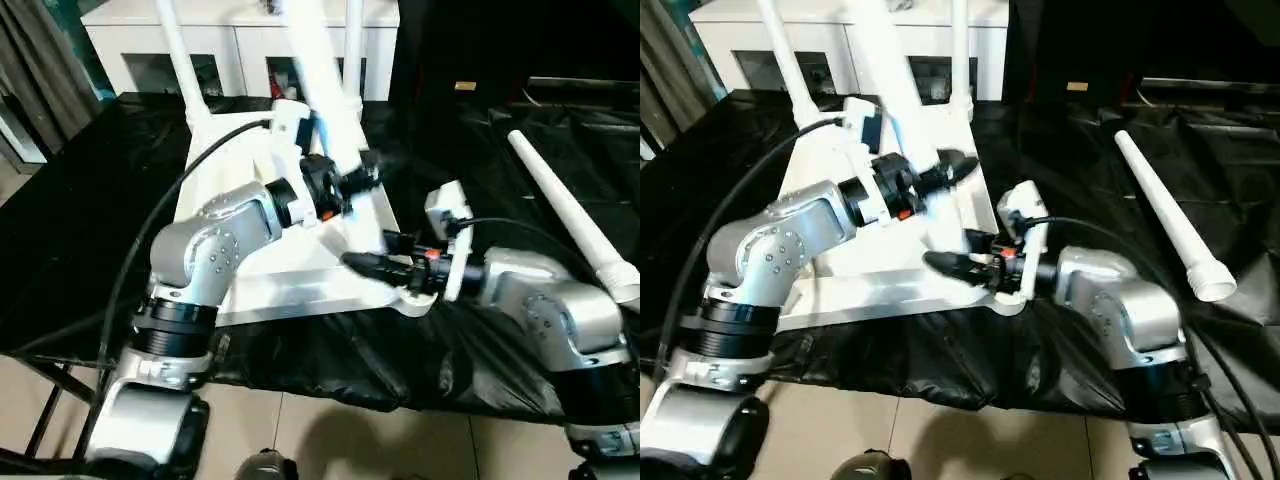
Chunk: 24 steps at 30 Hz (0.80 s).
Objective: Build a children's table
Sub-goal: Pick table leg
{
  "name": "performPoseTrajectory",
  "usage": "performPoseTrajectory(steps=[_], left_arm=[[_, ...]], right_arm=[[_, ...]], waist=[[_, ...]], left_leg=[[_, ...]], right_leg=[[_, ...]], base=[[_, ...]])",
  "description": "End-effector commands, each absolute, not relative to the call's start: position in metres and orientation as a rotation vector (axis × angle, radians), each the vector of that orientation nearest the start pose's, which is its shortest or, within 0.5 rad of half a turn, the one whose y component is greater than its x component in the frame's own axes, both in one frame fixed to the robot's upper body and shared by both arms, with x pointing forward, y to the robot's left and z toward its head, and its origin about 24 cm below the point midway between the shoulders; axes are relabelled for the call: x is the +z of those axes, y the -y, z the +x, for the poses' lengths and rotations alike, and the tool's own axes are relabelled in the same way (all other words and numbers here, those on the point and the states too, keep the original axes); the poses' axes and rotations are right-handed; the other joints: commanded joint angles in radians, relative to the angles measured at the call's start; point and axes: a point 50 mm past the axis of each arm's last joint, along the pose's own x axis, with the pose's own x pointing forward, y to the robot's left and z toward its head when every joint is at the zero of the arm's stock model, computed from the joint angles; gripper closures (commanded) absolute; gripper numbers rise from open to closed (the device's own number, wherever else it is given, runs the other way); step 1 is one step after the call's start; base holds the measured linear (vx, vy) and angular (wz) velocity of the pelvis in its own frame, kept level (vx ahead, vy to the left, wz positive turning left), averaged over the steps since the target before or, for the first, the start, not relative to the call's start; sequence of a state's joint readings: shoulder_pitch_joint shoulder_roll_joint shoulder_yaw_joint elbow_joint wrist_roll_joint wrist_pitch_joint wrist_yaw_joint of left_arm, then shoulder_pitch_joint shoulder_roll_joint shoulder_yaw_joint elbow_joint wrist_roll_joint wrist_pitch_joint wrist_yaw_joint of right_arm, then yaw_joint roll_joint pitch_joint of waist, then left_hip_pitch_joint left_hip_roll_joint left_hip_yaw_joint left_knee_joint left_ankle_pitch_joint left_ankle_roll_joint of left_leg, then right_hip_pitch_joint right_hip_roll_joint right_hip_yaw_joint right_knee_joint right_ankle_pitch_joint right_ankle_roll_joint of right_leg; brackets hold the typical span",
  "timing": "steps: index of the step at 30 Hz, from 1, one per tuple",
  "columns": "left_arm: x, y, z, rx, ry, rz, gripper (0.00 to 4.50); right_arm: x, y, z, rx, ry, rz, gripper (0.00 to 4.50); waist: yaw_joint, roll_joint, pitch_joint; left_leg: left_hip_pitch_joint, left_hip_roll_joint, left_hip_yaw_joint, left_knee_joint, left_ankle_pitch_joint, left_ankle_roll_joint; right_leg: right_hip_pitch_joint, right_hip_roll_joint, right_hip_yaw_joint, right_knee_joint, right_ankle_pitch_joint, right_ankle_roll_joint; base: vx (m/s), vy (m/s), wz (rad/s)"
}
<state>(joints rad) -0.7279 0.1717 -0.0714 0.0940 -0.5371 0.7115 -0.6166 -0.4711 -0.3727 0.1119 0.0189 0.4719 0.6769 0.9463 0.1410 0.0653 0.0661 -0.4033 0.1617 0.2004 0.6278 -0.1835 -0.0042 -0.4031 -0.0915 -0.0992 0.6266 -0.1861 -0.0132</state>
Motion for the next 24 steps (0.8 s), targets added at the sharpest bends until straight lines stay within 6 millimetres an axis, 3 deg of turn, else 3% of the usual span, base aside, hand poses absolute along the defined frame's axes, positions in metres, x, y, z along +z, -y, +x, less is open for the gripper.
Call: performPoseTrajectory(steps=[1, 8, 18, 24], left_arm=[[0.186, -0.067, 0.331, -1.043, -0.066, -0.132, 2.59], [0.186, -0.055, 0.323, -1.143, -0.075, -0.060, 2.67], [0.187, -0.051, 0.322, -1.171, -0.076, -0.080, 2.70], [0.194, -0.052, 0.324, -1.167, -0.074, -0.179, 2.70]], right_arm=[[0.124, 0.108, 0.294, 1.267, -0.267, 0.113, 1.34], [0.116, 0.108, 0.301, 1.293, -0.378, 0.067, 1.33], [0.115, 0.104, 0.308, 1.312, -0.387, 0.057, 1.33], [0.114, 0.103, 0.309, 1.316, -0.382, 0.068, 1.90]], waist=[[-0.003, -0.027, -0.085], [-0.001, -0.028, -0.088], [-0.001, -0.030, -0.088], [0.000, -0.029, -0.089]], left_leg=[[0.024, 0.071, -0.042, -0.072, -0.116, 0.026], [0.023, 0.070, -0.040, -0.068, -0.089, 0.032], [0.023, 0.072, -0.039, -0.066, -0.093, 0.033], [0.023, 0.072, -0.039, -0.066, -0.093, 0.034]], right_leg=[[0.049, -0.079, 0.060, -0.080, -0.245, -0.158], [0.049, -0.079, 0.062, -0.072, -0.193, -0.176], [0.050, -0.081, 0.061, -0.071, -0.201, -0.185], [0.051, -0.081, 0.061, -0.070, -0.191, -0.192]], base=[[0.000, 0.000, 0.00], [0.000, 0.000, 0.00], [0.000, 0.000, 0.00], [0.000, 0.000, 0.00]])
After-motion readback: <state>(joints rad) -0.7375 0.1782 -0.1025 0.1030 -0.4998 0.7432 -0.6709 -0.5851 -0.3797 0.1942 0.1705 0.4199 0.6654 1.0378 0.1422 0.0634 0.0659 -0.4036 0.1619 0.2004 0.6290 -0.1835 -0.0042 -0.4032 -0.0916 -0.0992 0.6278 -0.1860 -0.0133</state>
